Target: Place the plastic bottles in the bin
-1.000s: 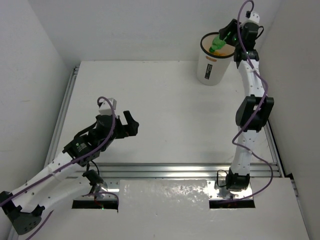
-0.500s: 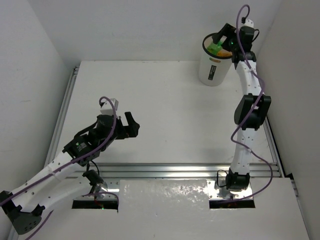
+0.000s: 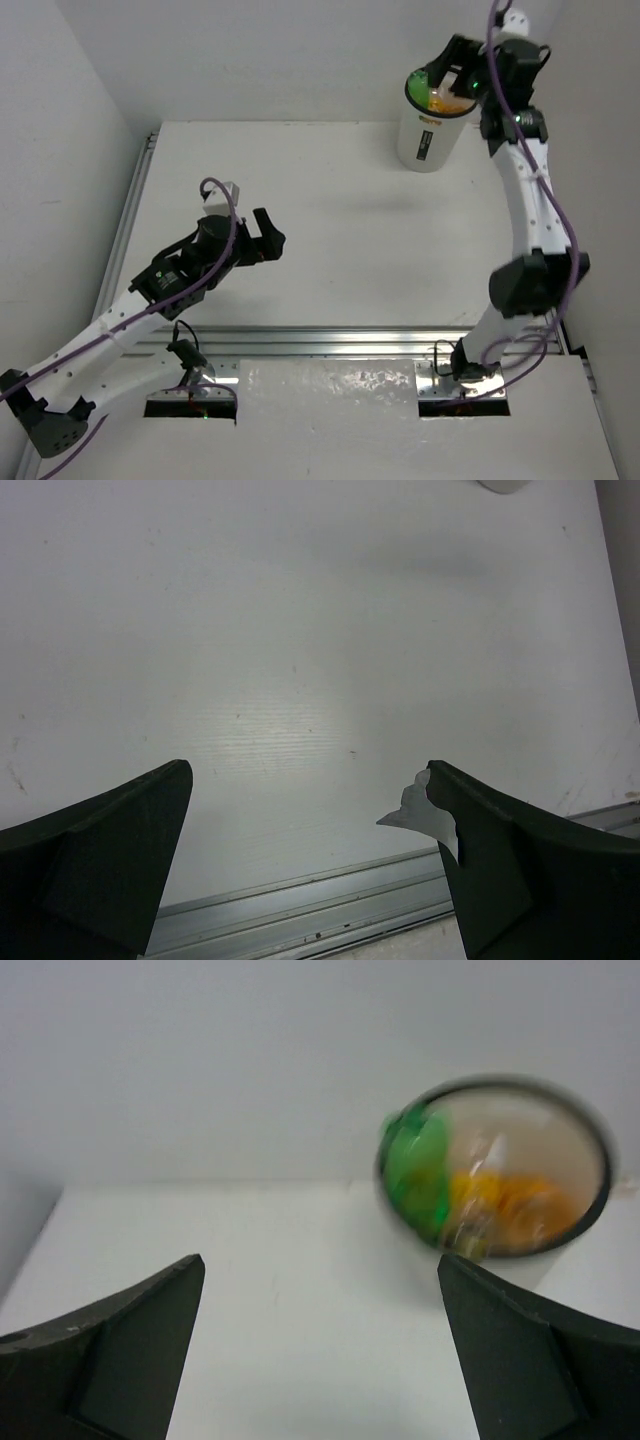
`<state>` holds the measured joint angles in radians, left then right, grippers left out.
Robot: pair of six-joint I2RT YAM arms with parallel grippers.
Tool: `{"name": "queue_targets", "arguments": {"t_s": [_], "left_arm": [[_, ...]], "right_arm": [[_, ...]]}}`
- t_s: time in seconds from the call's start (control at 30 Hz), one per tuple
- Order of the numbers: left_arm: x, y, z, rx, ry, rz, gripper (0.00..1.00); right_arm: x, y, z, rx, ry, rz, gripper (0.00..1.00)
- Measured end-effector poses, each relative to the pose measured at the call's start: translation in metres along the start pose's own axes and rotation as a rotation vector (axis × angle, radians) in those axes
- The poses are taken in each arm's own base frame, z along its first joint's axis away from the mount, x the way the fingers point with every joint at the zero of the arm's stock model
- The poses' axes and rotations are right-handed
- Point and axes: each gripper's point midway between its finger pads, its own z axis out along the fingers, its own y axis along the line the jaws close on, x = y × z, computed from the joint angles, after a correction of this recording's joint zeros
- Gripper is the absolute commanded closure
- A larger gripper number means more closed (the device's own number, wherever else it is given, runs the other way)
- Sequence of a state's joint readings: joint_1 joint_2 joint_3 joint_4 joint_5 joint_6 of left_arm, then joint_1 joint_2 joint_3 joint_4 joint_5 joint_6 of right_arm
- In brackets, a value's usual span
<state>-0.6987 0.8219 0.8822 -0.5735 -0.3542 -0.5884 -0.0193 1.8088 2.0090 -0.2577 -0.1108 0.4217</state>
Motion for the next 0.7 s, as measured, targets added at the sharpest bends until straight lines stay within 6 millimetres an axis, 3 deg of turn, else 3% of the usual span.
{"name": "queue_targets", "arguments": {"t_s": [0.07,0.17,0.2,0.33,0.47,0.7], "left_arm": [[-0.014,-0.005,-0.002,-0.021,-0.010,-0.009,0.00],[-0.039,-0.014,-0.003,-0.050,-0.031,-0.024,0.00],[-0.046,-0.019,-0.003,-0.049,-0.036,-0.025,0.00],[-0.047,-0.021,-0.004,-0.038,-0.026,0.002,0.00],[-0.049,0.004,-0.016,-0.119,-0.076,0.031,0.00],[-0.053,0.085,-0.064,-0.355,-0.263,-0.003,0.00]], "right_arm": [[0.036,0.039,-0.044,-0.048,0.086,-0.061,0.01],[0.109,0.092,-0.120,-0.194,0.237,-0.130,0.01],[0.140,0.097,-0.149,-0.234,0.304,-0.142,0.01],[0.206,0.072,-0.222,-0.245,0.413,-0.140,0.01],[0.236,0.053,-0.265,-0.214,0.464,-0.139,0.01],[0.233,0.047,-0.303,-0.197,0.474,-0.125,0.01]]}}
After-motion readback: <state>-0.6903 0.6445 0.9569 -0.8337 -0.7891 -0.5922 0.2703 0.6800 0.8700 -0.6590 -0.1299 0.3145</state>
